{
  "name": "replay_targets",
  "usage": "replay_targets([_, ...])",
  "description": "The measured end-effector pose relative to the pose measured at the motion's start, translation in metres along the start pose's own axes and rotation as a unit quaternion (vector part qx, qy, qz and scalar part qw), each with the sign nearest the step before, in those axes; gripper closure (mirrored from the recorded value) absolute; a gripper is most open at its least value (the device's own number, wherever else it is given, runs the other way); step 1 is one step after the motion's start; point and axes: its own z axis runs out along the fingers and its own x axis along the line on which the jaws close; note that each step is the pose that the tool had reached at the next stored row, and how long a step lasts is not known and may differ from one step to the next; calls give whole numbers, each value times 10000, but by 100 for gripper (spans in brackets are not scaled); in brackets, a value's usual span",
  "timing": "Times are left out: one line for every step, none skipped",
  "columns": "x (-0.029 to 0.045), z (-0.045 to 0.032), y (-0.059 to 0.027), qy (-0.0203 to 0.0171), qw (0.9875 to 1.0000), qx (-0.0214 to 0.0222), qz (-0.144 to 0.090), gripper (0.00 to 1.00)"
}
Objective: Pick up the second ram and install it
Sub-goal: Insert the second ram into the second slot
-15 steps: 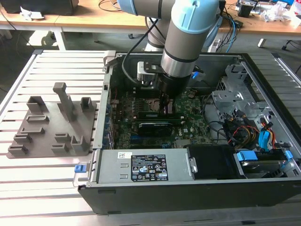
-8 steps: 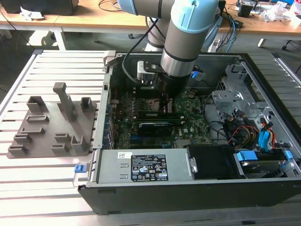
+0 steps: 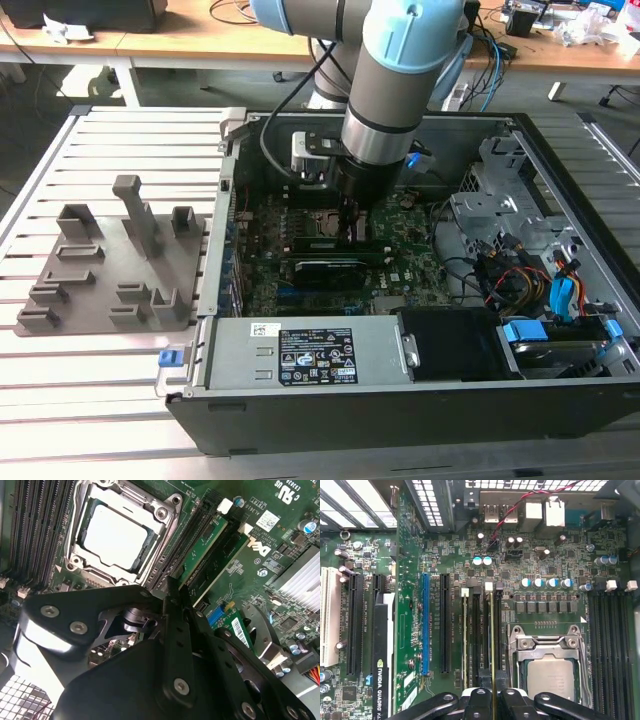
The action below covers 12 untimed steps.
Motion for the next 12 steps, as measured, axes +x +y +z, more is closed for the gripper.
replay_targets([0,4,0,0,10000,0,0,86])
replay_targets([0,8,-1,2,10000,0,1,86])
replay_targets([1,18,-1,2,10000,0,1,86])
replay_targets([1,24,-2,3,10000,0,1,86])
replay_targets([1,31,-2,3,10000,0,1,86])
replay_targets([2,43,-3,4,10000,-1,1,86])
replay_targets([2,50,-4,4,10000,-1,1,86])
replay_targets([3,55,-4,5,10000,-1,1,86])
replay_targets([2,58,-5,3,10000,0,1,86])
replay_targets([1,62,-7,-2,10000,4,0,85])
replay_targets([1,61,-6,0,10000,1,0,85])
replay_targets([3,57,-5,11,10000,0,1,79])
